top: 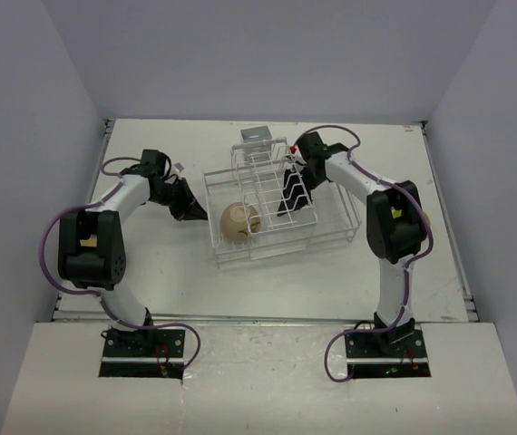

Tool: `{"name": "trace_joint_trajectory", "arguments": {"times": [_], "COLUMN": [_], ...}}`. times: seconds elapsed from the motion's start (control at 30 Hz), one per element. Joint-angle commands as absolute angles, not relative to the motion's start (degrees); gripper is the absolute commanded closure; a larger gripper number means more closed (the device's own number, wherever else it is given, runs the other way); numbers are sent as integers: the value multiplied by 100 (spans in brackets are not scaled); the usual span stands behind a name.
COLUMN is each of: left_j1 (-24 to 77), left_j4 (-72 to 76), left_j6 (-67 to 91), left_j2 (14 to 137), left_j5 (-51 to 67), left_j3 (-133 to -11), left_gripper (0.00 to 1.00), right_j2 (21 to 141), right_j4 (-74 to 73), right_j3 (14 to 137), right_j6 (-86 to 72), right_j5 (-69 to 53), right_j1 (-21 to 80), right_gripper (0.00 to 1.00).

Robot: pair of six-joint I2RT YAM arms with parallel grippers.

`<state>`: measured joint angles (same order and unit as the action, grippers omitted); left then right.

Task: Unload the bowls from the dish rack

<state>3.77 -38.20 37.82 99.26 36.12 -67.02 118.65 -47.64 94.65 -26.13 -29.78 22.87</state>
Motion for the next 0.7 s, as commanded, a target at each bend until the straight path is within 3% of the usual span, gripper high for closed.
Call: {"name": "trace_joint_trajectory", "arguments": {"times": [0.0,0.4,0.67], "left_j1": [413,413,413], "left_j4": [-3630,-3630,-3630], "left_j6": [3718,3709,3709], "left_j2": [9879,9879,9879], "left_j5": [4043,4069,4087], "left_j3": [-6715,-6715,-6706], "left_gripper": [98,98,98], "right_j2": [11856,11751,11672], "right_j4": [-4886,-4887,-4685], "right_j3": [9615,9510,9369], "right_j6": [-2338,-2689,-2777], "right_j5": [-3305,-2374,-2742], "right_j1": [2425,2576,2435], "right_gripper": [99,97,93]}}
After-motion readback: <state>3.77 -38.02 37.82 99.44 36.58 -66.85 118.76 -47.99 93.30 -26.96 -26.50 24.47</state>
